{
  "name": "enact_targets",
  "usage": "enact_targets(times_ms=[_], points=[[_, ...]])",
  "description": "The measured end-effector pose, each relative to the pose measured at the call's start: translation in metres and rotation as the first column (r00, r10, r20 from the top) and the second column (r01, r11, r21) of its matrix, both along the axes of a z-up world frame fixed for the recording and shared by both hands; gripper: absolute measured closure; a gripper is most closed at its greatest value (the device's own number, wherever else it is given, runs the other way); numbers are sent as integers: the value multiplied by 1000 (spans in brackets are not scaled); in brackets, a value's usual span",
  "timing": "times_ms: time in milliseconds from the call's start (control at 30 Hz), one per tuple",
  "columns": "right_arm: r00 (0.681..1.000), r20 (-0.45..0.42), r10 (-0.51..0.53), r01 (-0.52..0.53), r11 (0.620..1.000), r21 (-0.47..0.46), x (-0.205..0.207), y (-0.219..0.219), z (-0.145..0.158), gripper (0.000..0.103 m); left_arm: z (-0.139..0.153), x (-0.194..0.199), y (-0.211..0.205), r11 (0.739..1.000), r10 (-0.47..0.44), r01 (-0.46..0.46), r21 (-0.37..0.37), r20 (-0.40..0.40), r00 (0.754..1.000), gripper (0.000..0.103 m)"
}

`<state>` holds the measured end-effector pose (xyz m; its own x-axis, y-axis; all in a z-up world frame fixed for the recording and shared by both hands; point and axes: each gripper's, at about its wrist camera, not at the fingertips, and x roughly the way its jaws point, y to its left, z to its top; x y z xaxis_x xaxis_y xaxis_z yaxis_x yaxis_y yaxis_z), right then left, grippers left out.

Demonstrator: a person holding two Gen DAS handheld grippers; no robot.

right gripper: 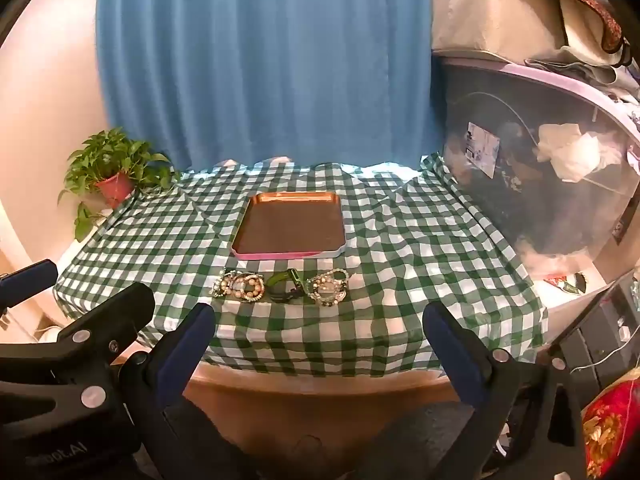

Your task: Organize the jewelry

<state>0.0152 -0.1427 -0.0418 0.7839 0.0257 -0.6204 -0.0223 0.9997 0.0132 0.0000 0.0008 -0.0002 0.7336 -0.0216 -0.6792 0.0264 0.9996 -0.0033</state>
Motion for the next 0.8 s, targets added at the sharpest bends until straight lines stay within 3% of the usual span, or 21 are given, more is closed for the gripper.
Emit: enact_targets(times_ms=[33, 367, 800], points=[[1000, -30, -6, 5, 999, -38, 1, 1, 0, 0, 0, 1, 0, 1000, 1, -1, 0, 0, 1000, 1], [998, -63, -14, 11, 999, -44, 2, 3, -6, 0, -3, 18, -3, 1000, -12, 12, 7, -83, 997, 1], [995, -99, 4, -4, 1000, -3, 6, 2, -19, 0, -22, 10, 0, 999, 14, -10, 44, -80, 997, 1]])
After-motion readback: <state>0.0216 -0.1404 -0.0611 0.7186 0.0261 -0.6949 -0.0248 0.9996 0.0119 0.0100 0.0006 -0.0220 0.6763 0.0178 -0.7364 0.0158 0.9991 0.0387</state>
